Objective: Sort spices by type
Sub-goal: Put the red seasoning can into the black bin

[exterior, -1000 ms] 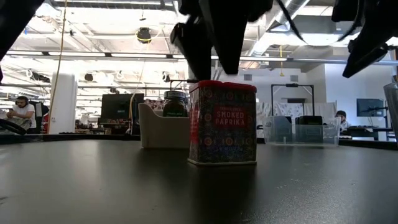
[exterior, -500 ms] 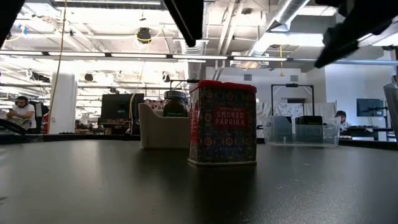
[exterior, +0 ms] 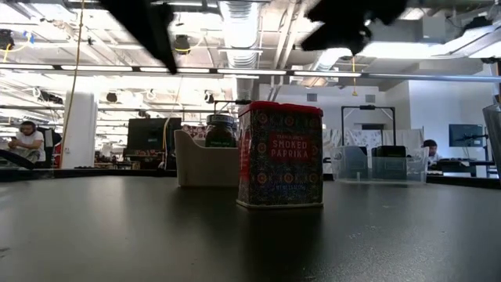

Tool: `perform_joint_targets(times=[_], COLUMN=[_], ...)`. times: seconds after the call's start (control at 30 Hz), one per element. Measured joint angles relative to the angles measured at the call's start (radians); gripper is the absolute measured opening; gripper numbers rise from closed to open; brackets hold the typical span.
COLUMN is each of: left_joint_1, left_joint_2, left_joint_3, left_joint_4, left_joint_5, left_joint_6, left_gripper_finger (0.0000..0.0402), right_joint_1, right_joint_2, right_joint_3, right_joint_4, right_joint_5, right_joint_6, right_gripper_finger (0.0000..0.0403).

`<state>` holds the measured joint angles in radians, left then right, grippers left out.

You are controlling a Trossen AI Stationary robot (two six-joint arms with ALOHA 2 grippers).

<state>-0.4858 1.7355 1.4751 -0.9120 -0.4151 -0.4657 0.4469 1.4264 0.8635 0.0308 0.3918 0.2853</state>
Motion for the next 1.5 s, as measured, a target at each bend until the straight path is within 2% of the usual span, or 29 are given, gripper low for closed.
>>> perform_joint_targets(times=[0.1, 0.27, 0.4, 0.57, 0.7, 0.87, 1.23, 1.5], left_joint_1=[-0.019, -0.045, -0.058, -0.07, -0.072, -0.072, -0.072, -0.071], left_joint_2=[-0.203, -0.501, -0.691, -0.835, -0.885, -0.889, -0.865, -0.865], left_joint_3=[-0.234, -0.532, -0.677, -0.757, -0.789, -0.81, -0.81, -0.81], left_joint_4=[0.124, 0.33, 0.423, 0.431, 0.431, 0.421, 0.422, 0.422], left_joint_5=[0.0, 0.0, 0.0, 0.0, 0.0, 0.002, 0.01, 0.009], left_joint_6=[-0.06, -0.113, -0.115, -0.122, -0.113, -0.102, -0.077, -0.076], left_gripper_finger=[0.0318, 0.0318, 0.0318, 0.0318, 0.0318, 0.0318, 0.0318, 0.0318], right_joint_1=[-0.031, -0.078, -0.098, -0.103, -0.097, -0.093, -0.11, -0.109], right_joint_2=[0.082, 0.227, 0.335, 0.441, 0.499, 0.539, 0.543, 0.55], right_joint_3=[0.11, 0.349, 0.529, 0.674, 0.717, 0.729, 0.729, 0.729], right_joint_4=[-0.052, -0.328, -0.517, -0.692, -0.729, -0.733, -0.804, -0.813], right_joint_5=[-0.053, -0.118, -0.174, -0.258, -0.283, -0.301, -0.314, -0.323], right_joint_6=[-0.01, -0.045, -0.115, -0.133, -0.137, -0.137, -0.143, -0.216], right_gripper_finger=[0.027, 0.027, 0.027, 0.027, 0.027, 0.027, 0.027, 0.027])
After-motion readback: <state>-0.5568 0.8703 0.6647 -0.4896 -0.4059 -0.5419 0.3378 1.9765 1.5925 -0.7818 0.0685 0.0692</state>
